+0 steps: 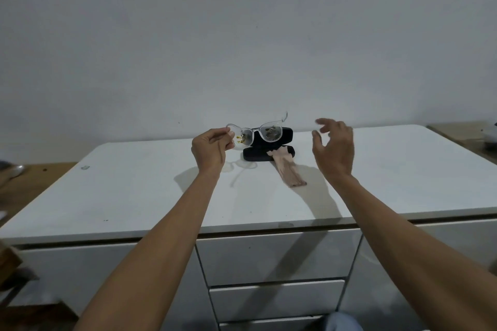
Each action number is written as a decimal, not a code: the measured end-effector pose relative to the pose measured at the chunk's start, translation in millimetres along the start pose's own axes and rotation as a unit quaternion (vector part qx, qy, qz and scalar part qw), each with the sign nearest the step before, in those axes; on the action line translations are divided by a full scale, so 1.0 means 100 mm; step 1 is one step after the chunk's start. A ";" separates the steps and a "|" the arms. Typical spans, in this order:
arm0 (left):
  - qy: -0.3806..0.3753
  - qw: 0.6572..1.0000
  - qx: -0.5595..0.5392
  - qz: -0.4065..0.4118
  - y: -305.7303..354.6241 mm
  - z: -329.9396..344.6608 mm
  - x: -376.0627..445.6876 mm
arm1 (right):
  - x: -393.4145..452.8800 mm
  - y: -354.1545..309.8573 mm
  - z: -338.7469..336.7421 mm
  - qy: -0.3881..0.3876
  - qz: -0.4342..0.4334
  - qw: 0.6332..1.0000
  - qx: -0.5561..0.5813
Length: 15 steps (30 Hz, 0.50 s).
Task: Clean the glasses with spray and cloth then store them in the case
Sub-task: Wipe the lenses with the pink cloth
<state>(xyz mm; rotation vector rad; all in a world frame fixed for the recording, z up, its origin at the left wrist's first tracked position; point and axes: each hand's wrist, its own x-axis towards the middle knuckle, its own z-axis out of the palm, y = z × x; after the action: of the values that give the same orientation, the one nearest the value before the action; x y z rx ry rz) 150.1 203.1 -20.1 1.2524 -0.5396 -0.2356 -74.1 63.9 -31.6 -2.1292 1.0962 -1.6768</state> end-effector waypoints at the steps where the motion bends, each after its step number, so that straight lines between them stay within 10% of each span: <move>1: 0.001 1.000 -0.001 0.001 0.01 -0.02 0.00 | -0.01 -0.05 0.04 -0.053 0.006 0.999 0.008; 8: 0.013 1.000 -0.013 0.008 0.11 -0.21 0.04 | -0.08 -0.15 0.21 -0.404 0.081 0.909 -0.068; 15: 0.021 0.999 -0.024 0.012 0.14 -0.34 0.09 | -0.01 -0.25 0.18 -0.538 0.025 0.827 -0.161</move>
<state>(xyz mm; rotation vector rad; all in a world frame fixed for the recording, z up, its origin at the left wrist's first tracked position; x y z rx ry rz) 173.0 232.1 -11.7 1.2014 -0.5099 -0.1996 -47.5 76.7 -23.7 -2.5712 1.0105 -0.0543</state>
